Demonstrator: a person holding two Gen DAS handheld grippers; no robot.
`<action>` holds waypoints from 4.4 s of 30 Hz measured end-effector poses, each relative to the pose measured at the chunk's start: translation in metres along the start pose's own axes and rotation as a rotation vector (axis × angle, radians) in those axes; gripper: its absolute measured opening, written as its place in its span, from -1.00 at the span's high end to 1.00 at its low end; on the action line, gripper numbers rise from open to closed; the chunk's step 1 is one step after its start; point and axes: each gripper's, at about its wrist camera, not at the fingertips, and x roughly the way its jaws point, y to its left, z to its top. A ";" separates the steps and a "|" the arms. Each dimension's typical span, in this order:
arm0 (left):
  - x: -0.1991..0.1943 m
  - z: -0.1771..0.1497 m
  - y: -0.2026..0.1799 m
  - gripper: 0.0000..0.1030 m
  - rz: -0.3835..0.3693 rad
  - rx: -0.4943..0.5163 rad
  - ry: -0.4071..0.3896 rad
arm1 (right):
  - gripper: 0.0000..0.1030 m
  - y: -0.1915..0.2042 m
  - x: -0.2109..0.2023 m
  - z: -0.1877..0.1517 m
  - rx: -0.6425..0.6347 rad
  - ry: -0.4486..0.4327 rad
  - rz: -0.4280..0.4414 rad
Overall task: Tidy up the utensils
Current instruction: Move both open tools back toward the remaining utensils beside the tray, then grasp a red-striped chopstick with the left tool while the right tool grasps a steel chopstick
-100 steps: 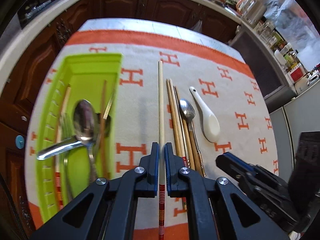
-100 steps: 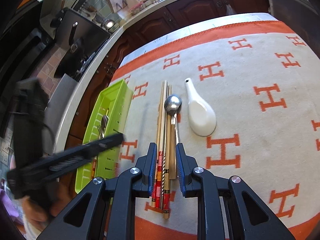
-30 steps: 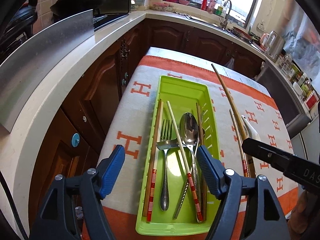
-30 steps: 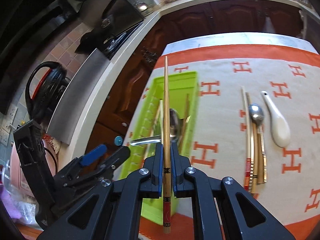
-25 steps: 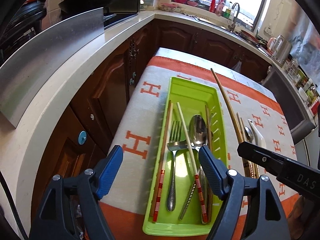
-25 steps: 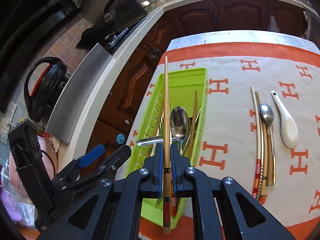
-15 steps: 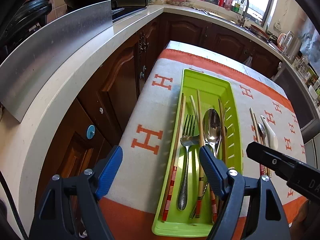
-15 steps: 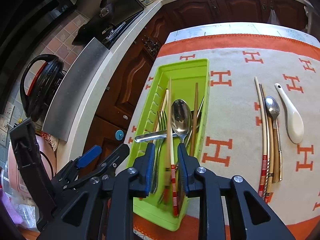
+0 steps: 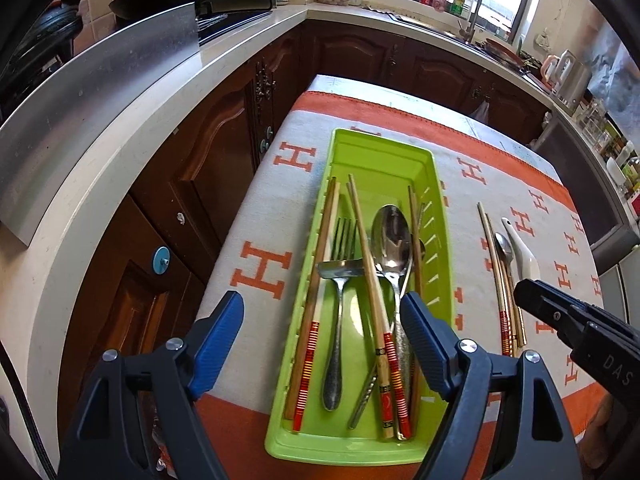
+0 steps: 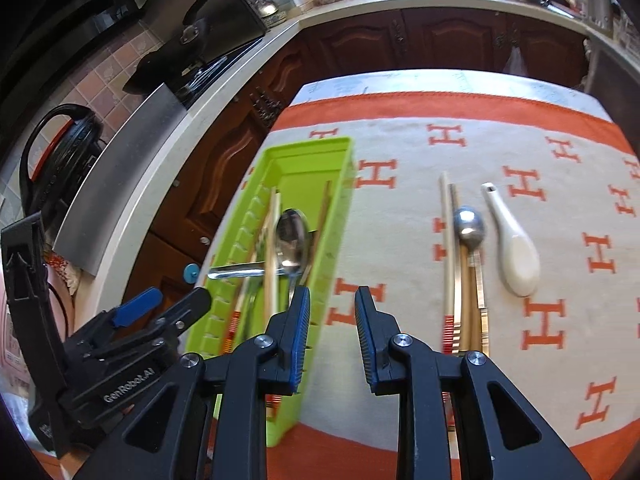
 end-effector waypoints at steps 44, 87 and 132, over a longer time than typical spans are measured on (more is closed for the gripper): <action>0.074 -0.039 -0.178 -0.02 -0.084 0.308 0.268 | 0.55 -0.176 -0.042 -0.037 0.120 -0.052 -0.060; 0.058 -0.009 -0.164 0.93 -0.124 0.237 0.128 | 0.55 -0.147 -0.028 -0.040 0.000 -0.003 0.006; 0.020 0.013 -0.011 0.55 0.012 0.124 0.029 | 0.80 -0.058 0.068 -0.019 -0.182 0.116 -0.273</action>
